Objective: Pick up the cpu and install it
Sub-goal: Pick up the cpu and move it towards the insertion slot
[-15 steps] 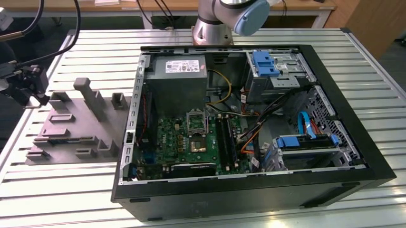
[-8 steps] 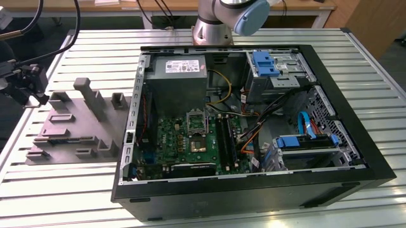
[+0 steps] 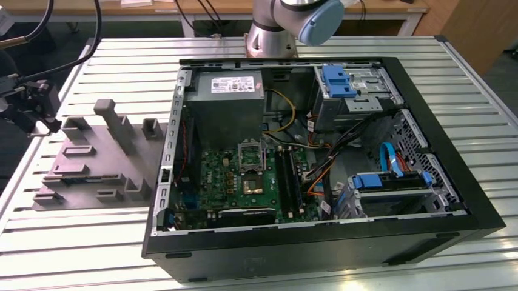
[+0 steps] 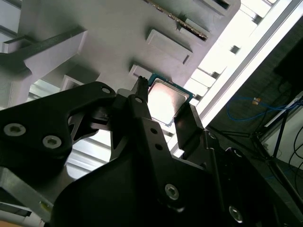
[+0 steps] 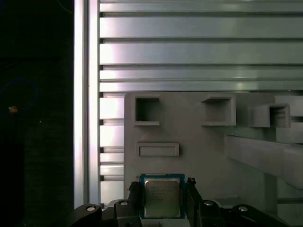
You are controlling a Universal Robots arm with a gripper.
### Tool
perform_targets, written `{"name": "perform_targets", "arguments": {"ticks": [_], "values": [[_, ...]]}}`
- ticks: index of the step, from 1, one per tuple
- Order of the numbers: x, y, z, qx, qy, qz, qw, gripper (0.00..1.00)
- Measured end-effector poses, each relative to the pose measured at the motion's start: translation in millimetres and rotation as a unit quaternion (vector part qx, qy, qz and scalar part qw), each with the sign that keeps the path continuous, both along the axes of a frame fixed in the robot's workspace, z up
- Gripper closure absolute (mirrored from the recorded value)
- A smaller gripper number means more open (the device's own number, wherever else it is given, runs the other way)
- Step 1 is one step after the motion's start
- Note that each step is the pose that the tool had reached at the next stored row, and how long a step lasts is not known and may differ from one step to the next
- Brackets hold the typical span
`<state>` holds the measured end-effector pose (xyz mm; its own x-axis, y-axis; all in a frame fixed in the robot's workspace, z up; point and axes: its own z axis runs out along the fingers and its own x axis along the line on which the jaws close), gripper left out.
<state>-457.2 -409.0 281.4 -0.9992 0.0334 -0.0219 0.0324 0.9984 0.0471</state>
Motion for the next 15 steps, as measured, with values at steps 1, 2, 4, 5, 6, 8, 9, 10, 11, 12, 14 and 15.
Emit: {"name": "perform_targets", "arguments": {"ticks": [1,2,4,5,6,8,9,10,11,12,14,15], "values": [[0.0,0.0,0.4,0.0000,0.0000,0.000,1.0000,0.53],[0.0,0.0,0.7,0.0000,0.0000,0.000,1.0000,0.53],[0.0,0.0,1.5,0.0000,0.0000,0.000,1.0000,0.53],[0.0,0.0,1.9,0.0000,0.0000,0.000,1.0000,0.53],[0.0,0.0,2.2,0.0000,0.0000,0.000,1.0000,0.53],[0.0,0.0,2.9,0.0000,0.0000,0.000,1.0000,0.53],[0.0,0.0,3.3,0.0000,0.0000,0.000,1.0000,0.53],[0.0,0.0,3.7,0.0000,0.0000,0.000,1.0000,0.53],[0.0,0.0,4.2,0.0000,0.0000,0.000,1.0000,0.53],[0.0,0.0,4.6,0.0000,0.0000,0.000,1.0000,0.53],[0.0,0.0,5.5,0.0000,0.0000,0.000,1.0000,0.53],[0.0,0.0,5.9,0.0000,0.0000,0.000,1.0000,0.53]]}}
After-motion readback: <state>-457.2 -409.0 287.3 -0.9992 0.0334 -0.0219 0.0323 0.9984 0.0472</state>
